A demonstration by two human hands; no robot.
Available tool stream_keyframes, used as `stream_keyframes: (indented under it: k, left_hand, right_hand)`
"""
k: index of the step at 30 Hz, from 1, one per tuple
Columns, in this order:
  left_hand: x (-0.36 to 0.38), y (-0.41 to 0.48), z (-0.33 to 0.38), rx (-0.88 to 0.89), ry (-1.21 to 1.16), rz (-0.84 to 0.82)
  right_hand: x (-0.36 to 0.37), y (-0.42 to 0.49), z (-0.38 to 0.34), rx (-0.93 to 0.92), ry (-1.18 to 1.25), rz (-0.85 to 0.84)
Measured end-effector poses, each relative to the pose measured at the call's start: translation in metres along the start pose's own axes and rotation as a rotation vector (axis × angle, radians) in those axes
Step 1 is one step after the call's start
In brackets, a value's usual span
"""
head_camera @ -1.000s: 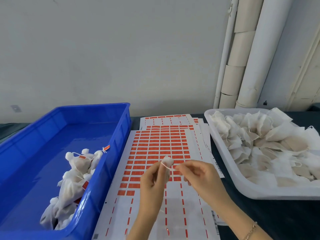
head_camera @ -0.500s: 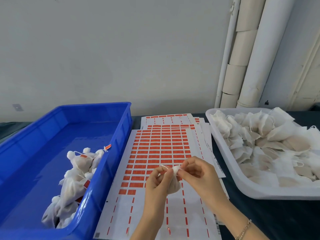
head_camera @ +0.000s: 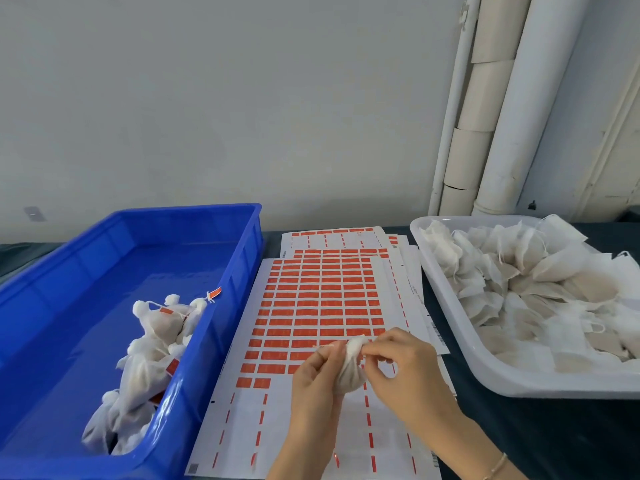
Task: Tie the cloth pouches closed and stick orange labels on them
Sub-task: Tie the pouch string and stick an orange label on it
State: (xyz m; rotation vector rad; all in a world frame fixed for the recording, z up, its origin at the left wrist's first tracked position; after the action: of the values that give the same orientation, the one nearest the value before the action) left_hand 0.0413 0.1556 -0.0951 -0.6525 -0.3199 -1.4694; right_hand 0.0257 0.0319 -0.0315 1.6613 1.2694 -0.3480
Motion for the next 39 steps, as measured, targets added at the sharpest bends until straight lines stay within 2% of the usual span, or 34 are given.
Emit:
stream_keyframes:
  k: [7, 16, 20, 26, 31, 33, 36, 39]
  left_hand:
    - [0.005, -0.004, 0.007, 0.023, 0.061, -0.038]
    - [0.005, -0.008, 0.014, 0.088, 0.200, -0.029]
    - [0.001, -0.008, 0.015, 0.114, 0.308, -0.015]
    - [-0.006, -0.010, 0.011, 0.144, 0.407, 0.022]
    - [-0.021, -0.010, 0.009, 0.094, 0.319, 0.098]
    - [-0.021, -0.009, 0.012, 0.094, 0.345, 0.069]
    - [-0.005, -0.010, 0.009, 0.050, 0.459, -0.118]
    - [0.008, -0.012, 0.003, -0.079, 0.457, -0.178]
  right_hand:
    - [-0.014, -0.008, -0.017, -0.103, -0.040, 0.141]
    - [-0.017, -0.010, -0.015, -0.145, -0.029, 0.153]
    - [-0.015, -0.009, -0.012, -0.111, 0.016, 0.124]
    - [0.005, -0.013, -0.003, 0.018, 0.053, -0.020]
    - [-0.003, -0.011, 0.003, 0.063, 0.094, -0.017]
    - [-0.011, -0.008, 0.006, 0.075, 0.109, 0.019]
    - [-0.019, -0.002, 0.007, 0.074, 0.143, 0.054]
    - [-0.014, 0.006, -0.001, -0.012, 0.164, -0.047]
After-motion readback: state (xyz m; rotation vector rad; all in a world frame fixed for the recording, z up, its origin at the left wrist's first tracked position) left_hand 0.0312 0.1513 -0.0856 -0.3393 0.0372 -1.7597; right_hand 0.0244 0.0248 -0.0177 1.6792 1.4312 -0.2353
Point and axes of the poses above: each hand's wrist, its own y-axis towards the middle knuckle, its own x-axis out of the palm, z = x × y, the point moved 8 cm from there along y, towards the middle knuckle, and after that the axes turned 9 degrees about -y, right-handed, at the moved point
